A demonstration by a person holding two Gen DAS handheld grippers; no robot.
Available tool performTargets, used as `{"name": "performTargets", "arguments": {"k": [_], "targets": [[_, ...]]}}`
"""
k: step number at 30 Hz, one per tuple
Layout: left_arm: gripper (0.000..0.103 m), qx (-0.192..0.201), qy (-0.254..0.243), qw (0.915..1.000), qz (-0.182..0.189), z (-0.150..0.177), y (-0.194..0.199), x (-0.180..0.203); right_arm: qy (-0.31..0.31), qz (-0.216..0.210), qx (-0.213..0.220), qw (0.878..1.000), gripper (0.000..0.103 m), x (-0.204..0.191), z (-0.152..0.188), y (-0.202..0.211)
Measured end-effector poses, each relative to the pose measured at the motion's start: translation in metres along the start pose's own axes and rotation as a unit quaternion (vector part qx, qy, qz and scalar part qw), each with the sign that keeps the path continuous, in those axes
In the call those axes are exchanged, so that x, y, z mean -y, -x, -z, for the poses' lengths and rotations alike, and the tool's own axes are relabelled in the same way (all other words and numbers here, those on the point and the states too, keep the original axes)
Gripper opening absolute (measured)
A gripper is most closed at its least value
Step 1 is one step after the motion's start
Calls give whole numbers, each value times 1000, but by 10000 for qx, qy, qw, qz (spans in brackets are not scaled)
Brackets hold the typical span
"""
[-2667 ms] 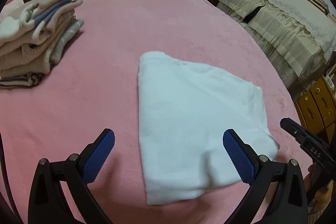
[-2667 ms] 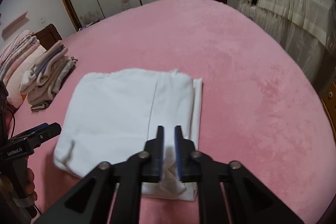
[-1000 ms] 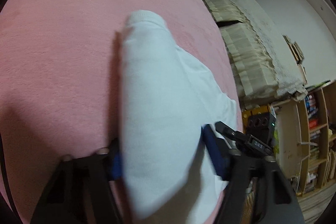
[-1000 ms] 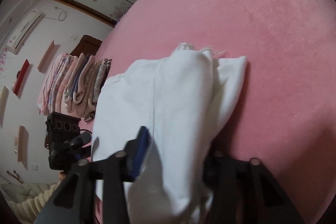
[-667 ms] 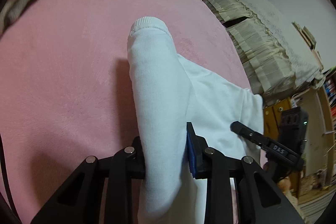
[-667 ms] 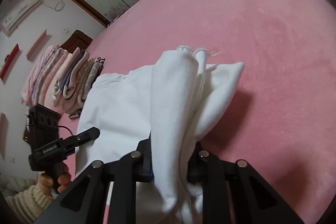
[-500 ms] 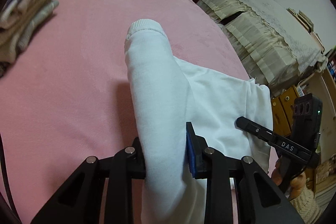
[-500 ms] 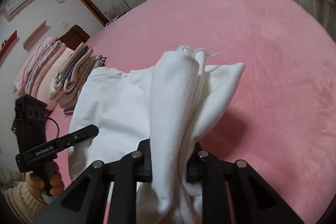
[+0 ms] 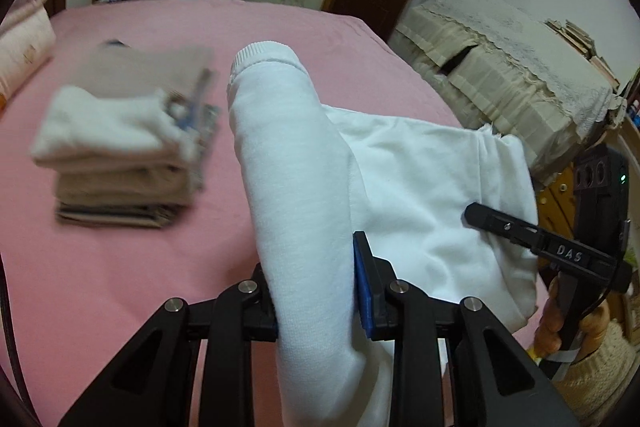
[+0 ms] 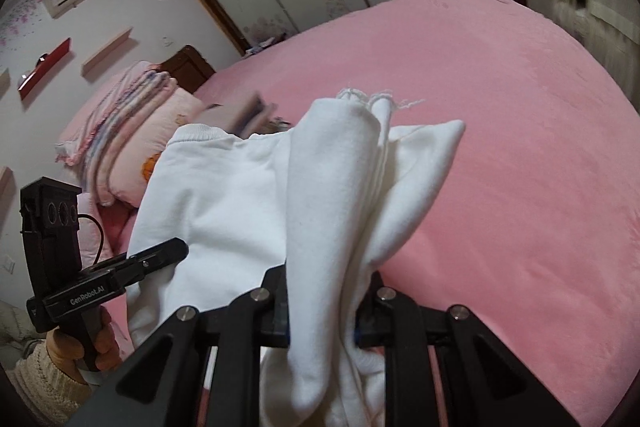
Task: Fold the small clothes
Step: 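Carry the folded sweatshirt with both tools onto the clothes stack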
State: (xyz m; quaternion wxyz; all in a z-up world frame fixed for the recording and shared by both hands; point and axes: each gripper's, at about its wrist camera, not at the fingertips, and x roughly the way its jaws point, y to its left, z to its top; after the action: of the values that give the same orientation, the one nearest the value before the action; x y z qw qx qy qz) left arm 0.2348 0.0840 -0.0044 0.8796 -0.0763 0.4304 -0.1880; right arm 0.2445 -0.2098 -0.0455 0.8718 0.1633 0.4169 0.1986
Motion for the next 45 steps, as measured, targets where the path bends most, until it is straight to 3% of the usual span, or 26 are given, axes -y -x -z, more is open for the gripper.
{"name": "performTargets", "arguments": {"k": [4, 11, 15, 19, 26, 29, 32, 34, 36, 39, 40, 42, 45], "targets": [[26, 113, -149, 9986, -491, -44, 43, -54, 270, -243, 20, 9993, 19, -61, -38, -30], [27, 330, -183, 9937, -1053, -147, 75, -147, 264, -556, 252, 9978, 19, -146, -125, -96], [29, 334, 74, 9917, -1236, -195, 62, -204, 296, -512, 417, 9974, 19, -181, -165, -146], [31, 184, 322, 9889, -1440, -219, 28, -253, 24, -573, 309, 9979, 19, -184, -179, -197], [33, -109, 383, 9879, -1498, -220, -49, -283, -289, -468, -47, 9985, 19, -158, -172, -264], [38, 33, 294, 9861, -1638, -218, -64, -289, -261, -318, -60, 9991, 19, -143, -167, -279], [48, 291, 373, 9845, -1690, -212, -70, -295, -253, -214, -74, 9994, 20, -132, -165, -288], [65, 363, 299, 9799, -1937, -204, -76, -296, -167, -123, -44, 9998, 22, -128, -164, -292], [77, 468, 220, 9739, -2209, -199, -78, -297, -19, 19, -48, 10000, 29, -126, -162, -294], [93, 618, 365, 9698, -2329, -192, -74, -305, 303, 153, -21, 9994, 38, -129, -161, -295], [96, 677, 400, 9683, -2370, -190, -74, -308, 472, 312, 17, 9984, 42, -131, -161, -294], [99, 776, 409, 9652, -2464, -188, -74, -312, 803, 836, 184, 9931, 63, -134, -160, -289], [100, 896, 493, 9615, -2549, -184, -71, -313, 958, 966, 301, 9903, 66, -131, -163, -280]]}}
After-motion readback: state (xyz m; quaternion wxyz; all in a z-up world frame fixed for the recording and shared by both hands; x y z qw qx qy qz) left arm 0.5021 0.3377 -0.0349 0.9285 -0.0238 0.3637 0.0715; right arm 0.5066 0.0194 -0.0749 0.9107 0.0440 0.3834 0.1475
